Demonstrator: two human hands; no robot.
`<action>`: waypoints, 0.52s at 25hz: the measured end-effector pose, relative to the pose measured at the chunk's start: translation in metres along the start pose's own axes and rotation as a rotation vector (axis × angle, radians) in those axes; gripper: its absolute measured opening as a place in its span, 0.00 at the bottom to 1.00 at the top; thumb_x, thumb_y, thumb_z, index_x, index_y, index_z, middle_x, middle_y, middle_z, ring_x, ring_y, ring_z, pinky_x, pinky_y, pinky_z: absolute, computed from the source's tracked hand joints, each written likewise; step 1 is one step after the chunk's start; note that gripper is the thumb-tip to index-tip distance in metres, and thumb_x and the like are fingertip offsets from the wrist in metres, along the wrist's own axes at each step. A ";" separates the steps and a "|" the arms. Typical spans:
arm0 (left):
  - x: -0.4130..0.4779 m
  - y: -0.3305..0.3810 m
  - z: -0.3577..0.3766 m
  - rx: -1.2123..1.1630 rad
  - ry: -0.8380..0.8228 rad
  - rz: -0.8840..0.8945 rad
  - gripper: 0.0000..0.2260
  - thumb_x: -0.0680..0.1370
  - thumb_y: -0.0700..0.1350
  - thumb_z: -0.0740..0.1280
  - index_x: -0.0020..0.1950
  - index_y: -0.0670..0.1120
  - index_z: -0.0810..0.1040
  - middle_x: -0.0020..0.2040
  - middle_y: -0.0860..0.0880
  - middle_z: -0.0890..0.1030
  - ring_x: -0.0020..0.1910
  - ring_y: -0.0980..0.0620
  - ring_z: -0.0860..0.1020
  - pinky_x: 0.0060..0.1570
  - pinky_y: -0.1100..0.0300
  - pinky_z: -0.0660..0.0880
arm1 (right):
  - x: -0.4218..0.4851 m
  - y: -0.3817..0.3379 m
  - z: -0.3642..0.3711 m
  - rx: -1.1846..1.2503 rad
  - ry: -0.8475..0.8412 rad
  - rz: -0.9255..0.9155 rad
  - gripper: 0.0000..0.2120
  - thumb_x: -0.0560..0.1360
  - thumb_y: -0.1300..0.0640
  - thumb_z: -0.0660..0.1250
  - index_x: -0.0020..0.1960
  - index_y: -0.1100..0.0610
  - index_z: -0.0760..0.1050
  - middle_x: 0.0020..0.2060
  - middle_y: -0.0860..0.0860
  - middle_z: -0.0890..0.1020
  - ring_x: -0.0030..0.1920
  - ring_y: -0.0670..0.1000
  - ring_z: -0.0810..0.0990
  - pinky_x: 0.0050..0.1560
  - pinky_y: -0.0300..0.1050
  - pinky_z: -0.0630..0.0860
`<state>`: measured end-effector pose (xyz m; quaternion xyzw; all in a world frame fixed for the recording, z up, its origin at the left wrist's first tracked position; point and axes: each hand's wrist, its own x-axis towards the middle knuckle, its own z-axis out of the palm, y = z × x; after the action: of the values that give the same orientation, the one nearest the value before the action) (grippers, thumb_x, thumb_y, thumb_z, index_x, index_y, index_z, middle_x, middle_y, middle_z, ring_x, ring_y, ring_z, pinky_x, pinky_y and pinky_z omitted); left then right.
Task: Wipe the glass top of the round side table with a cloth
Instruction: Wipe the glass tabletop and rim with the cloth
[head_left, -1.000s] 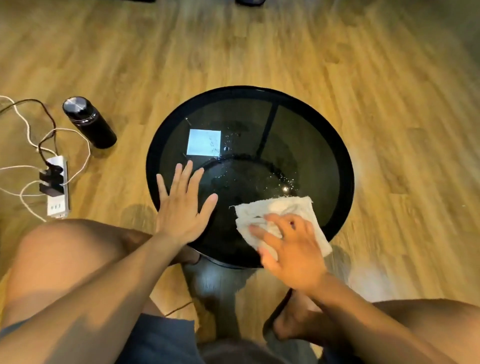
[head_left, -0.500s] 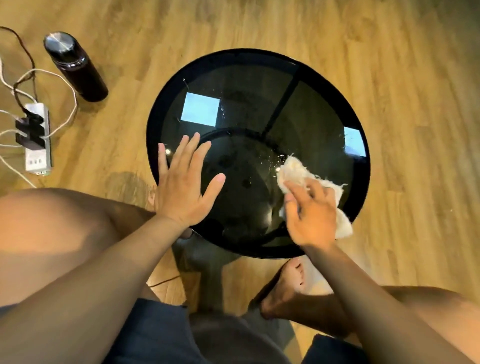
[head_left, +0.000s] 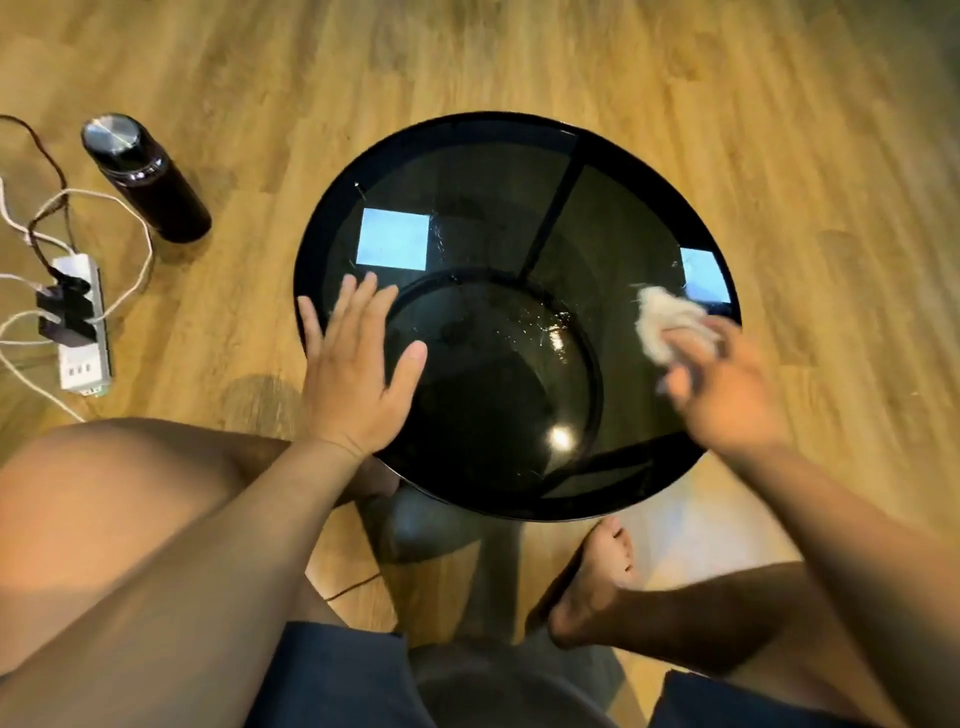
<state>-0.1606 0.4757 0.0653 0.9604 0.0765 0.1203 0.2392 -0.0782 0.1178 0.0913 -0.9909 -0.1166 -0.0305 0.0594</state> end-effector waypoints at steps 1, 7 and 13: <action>0.000 0.000 0.000 0.008 -0.009 -0.005 0.27 0.80 0.58 0.52 0.75 0.45 0.64 0.78 0.43 0.64 0.79 0.44 0.56 0.76 0.37 0.43 | 0.011 0.020 -0.006 0.029 -0.021 0.092 0.19 0.76 0.52 0.60 0.65 0.51 0.76 0.69 0.59 0.70 0.65 0.66 0.72 0.66 0.57 0.71; -0.001 -0.001 -0.003 -0.059 -0.009 -0.016 0.28 0.81 0.59 0.51 0.76 0.45 0.64 0.78 0.44 0.64 0.80 0.46 0.55 0.77 0.42 0.44 | -0.028 -0.132 0.011 0.218 0.051 -0.084 0.15 0.77 0.51 0.59 0.57 0.50 0.81 0.61 0.53 0.78 0.57 0.62 0.75 0.59 0.54 0.71; -0.004 -0.003 -0.003 -0.089 -0.039 0.046 0.29 0.80 0.59 0.52 0.76 0.45 0.64 0.78 0.45 0.64 0.79 0.48 0.55 0.78 0.46 0.43 | -0.064 -0.205 0.008 0.204 -0.025 -0.537 0.09 0.67 0.49 0.70 0.47 0.44 0.83 0.54 0.47 0.82 0.48 0.55 0.79 0.42 0.49 0.78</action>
<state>-0.1652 0.4787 0.0660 0.9525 0.0443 0.1105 0.2803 -0.1885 0.3026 0.1013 -0.9138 -0.3780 -0.0213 0.1472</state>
